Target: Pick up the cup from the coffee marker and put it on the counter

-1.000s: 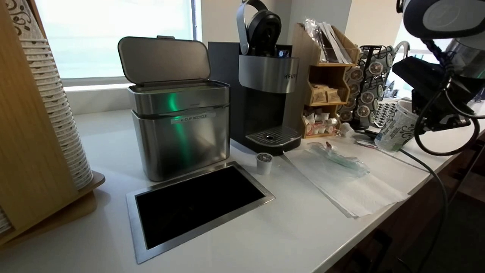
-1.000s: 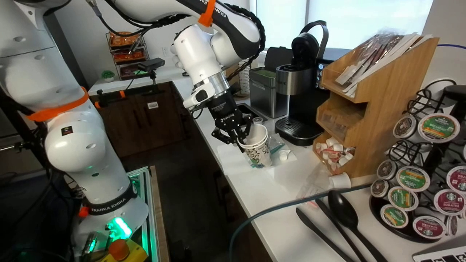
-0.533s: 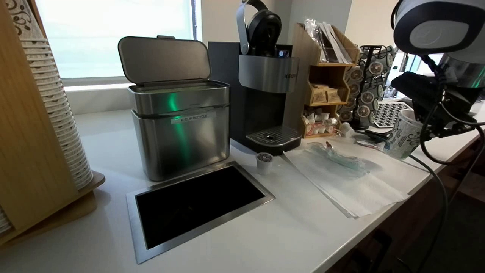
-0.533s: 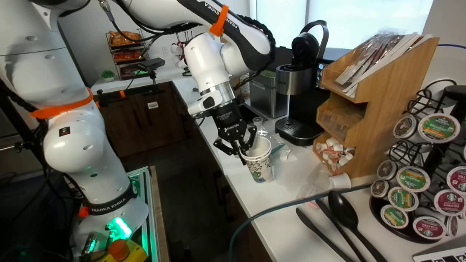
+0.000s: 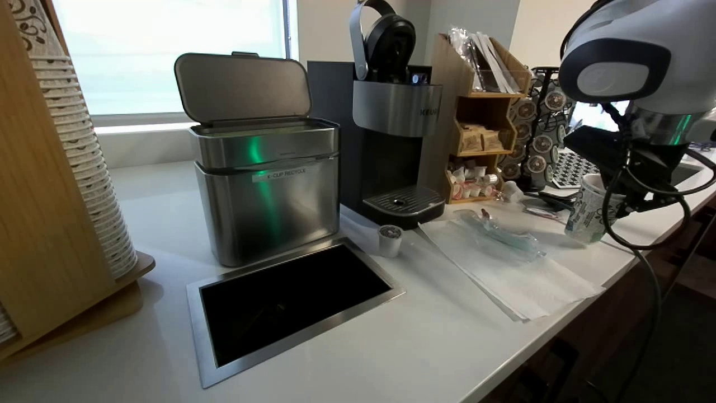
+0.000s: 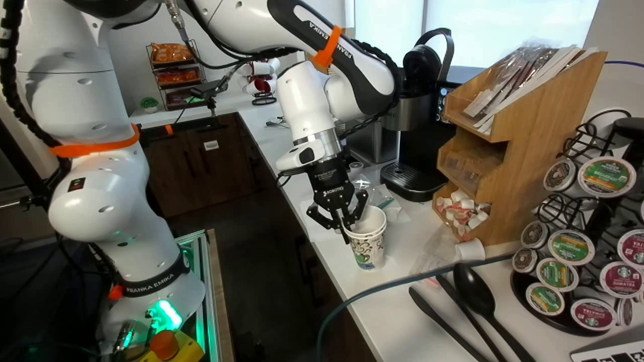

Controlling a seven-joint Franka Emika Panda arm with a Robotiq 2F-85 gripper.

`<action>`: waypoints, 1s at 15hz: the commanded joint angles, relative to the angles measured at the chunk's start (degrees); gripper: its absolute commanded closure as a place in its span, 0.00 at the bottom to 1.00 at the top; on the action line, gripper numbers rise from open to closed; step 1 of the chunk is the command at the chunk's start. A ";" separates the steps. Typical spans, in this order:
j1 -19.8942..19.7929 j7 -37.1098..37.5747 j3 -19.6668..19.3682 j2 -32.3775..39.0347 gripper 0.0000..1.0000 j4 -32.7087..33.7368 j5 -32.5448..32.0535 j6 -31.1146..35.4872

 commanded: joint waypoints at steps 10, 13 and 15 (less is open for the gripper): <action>-23.96 -2.02 24.95 -2.95 0.07 5.14 1.63 1.67; -30.53 1.18 34.10 -6.88 0.00 4.79 1.23 -0.88; -31.69 6.78 37.03 -8.33 0.00 6.31 1.10 -3.41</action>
